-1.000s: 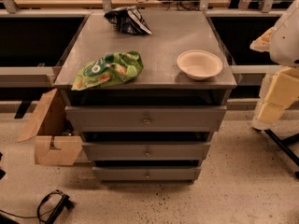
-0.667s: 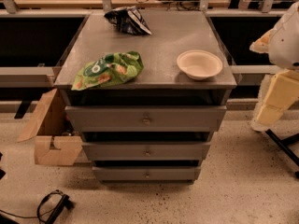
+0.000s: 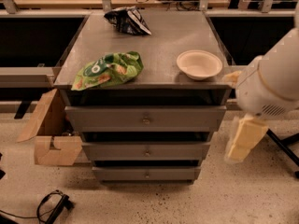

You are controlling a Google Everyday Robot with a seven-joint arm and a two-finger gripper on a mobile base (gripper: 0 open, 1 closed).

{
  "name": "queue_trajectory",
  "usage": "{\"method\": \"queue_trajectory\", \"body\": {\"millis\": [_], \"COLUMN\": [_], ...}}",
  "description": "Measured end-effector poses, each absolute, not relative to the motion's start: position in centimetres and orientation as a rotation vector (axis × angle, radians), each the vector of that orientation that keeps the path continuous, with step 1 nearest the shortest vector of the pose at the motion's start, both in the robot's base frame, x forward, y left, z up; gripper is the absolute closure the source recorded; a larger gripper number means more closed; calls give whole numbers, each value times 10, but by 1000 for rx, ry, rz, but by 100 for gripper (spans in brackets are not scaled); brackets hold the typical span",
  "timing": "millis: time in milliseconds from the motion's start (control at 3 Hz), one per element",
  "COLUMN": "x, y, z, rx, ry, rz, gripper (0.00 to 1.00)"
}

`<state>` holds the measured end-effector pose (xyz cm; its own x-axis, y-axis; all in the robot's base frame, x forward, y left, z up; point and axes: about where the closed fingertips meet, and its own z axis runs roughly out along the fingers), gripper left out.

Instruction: Open bottom drawer

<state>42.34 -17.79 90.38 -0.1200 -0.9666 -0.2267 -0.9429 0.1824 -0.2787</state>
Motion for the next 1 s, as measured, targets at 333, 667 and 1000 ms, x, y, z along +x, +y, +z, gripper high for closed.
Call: {"method": "queue_trajectory", "body": {"millis": [333, 667, 1000], "x": [424, 420, 421], "y": [-165, -154, -147], "z": [831, 712, 637], "rx": [-1885, -2014, -2104], "ry": [2072, 2093, 2136], "rz": [-131, -119, -94], "gripper": [0, 0, 0]}}
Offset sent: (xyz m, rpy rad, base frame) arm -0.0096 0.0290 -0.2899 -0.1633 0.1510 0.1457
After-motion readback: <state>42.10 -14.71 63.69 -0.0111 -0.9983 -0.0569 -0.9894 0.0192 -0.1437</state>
